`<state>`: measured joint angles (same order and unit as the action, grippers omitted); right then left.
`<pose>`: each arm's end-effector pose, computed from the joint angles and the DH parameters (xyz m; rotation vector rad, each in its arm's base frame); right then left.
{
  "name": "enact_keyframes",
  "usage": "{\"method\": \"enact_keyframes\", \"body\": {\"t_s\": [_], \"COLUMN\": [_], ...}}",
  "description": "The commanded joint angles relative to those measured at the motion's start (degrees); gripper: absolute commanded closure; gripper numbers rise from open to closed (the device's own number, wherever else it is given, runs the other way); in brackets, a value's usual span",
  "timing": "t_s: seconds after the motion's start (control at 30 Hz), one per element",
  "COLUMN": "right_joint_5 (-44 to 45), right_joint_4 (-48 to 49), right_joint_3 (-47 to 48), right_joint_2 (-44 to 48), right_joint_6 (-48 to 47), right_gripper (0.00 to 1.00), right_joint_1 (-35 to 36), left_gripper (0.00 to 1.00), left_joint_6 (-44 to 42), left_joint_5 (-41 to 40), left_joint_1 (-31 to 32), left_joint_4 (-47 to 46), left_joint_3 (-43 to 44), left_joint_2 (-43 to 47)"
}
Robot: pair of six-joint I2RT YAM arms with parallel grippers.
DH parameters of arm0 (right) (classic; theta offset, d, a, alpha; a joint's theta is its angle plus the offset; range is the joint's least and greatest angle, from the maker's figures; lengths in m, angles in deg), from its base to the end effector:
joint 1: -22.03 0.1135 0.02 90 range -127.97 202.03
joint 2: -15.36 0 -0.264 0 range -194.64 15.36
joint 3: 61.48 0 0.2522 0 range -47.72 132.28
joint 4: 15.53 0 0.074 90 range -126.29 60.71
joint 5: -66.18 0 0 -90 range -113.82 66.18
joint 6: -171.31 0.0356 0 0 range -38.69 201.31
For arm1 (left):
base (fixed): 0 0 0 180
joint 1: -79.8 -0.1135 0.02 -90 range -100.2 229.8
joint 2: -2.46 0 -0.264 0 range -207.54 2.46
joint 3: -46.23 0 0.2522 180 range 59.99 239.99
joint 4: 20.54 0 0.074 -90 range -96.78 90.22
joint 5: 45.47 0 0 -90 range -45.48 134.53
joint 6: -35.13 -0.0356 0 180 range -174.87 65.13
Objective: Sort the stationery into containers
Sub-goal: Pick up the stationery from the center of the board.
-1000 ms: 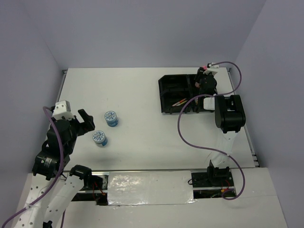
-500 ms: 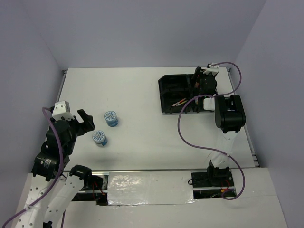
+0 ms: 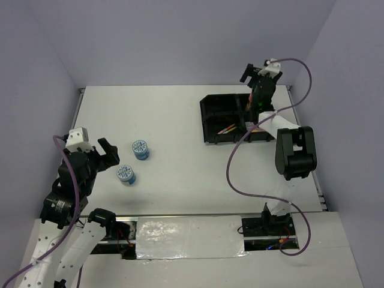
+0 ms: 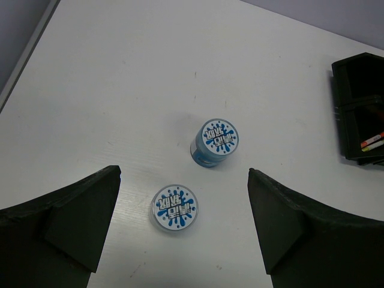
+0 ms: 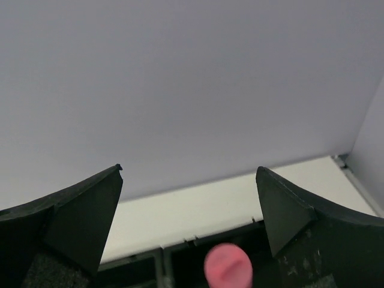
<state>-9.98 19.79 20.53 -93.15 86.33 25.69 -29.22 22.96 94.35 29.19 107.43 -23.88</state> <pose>0.4364 0.0194 0.2680 0.2161 1.4050 -0.0460 0.0941 -0.0109 0.3473 -0.4354 1.7614 -0.1534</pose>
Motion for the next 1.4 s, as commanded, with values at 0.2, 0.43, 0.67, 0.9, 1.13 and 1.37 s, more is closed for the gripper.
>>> {"method": "enact_keyframes", "body": {"t_s": [0.2,0.43,0.67,0.9,1.13,1.37], "right_joint_5": [20.8,1.0,-5.1,-4.2,-1.8,0.6], "right_joint_4": [-41.0,-63.3,-75.5,-85.0,-83.1,-80.5], "right_joint_3": [21.7,23.1,43.2,62.6,60.3,56.6], "right_joint_2": [10.9,14.2,-5.3,-25.9,-29.2,-27.5], "right_joint_6": [-5.7,11.2,7.6,6.7,5.4,4.2], "right_gripper": [0.00,0.00,0.00,0.00,0.00,0.00], "right_joint_1": [19.2,36.3,50.4,55.3,56.4,56.5], "left_gripper": [0.01,0.01,0.01,0.01,0.01,0.01], "left_joint_6": [1.5,4.9,4.8,2.6,1.9,1.5], "left_joint_5": [-4.8,-11.6,-11.5,-7.2,-5.8,-4.7], "left_joint_1": [0.0,-1.5,-2.5,-2.5,-2.6,-2.6], "left_joint_4": [0.5,2.9,2.7,0.7,0.0,-0.5], "left_joint_3": [1.0,1.6,1.6,0.6,0.6,0.5], "left_joint_2": [-3.0,-2.1,-1.6,-0.2,-0.4,0.2]}}
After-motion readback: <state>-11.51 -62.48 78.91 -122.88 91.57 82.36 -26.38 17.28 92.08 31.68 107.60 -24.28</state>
